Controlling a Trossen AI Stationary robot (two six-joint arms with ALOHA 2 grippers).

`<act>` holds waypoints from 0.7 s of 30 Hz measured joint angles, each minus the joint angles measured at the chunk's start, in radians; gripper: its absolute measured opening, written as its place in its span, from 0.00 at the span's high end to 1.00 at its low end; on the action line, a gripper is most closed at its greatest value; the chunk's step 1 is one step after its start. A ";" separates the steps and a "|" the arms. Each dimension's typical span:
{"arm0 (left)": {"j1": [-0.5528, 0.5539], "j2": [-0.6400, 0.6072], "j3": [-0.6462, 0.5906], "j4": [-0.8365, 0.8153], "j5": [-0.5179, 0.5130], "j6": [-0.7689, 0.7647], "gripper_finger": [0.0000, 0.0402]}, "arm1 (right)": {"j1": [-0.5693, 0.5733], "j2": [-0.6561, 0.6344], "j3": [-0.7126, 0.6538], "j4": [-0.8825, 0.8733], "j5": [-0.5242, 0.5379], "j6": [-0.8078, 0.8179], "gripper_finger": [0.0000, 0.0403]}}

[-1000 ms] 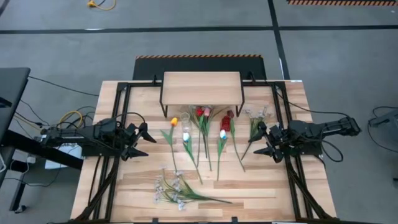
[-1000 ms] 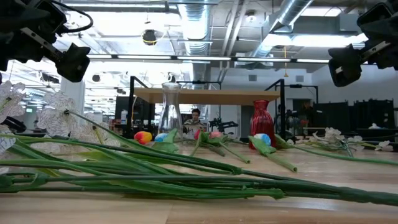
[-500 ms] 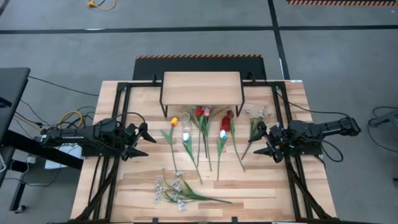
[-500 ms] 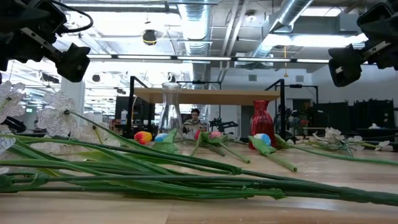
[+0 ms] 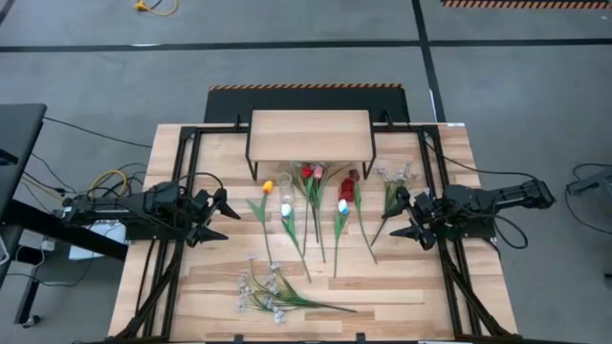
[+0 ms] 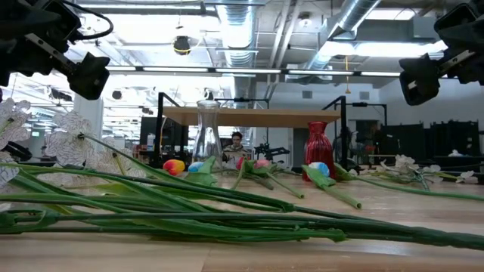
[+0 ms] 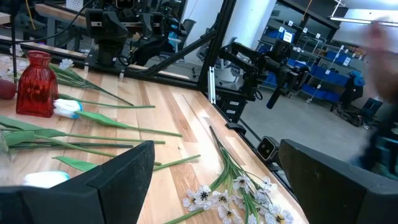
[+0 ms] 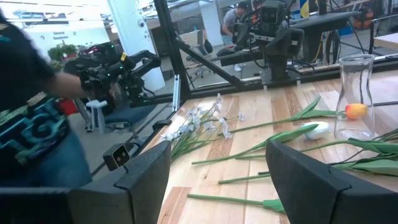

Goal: Pick and place flowers into a vace then onto a shelf

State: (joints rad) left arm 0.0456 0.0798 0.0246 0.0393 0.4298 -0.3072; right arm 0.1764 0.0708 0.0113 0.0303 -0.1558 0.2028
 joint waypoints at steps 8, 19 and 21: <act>0.000 0.000 0.000 0.002 -0.003 0.000 0.17 | 0.000 0.000 0.000 0.000 0.000 0.000 0.37; 0.000 0.000 -0.003 0.024 -0.319 -0.215 0.17 | -0.002 0.000 0.000 0.041 0.030 0.017 0.37; 0.000 0.000 -0.003 0.028 -0.384 -0.236 0.17 | -0.002 0.000 0.000 0.098 0.032 0.088 0.37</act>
State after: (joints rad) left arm 0.0452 0.0795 0.0216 0.0673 0.0456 -0.5437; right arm 0.1745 0.0712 0.0109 0.1281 -0.1242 0.2908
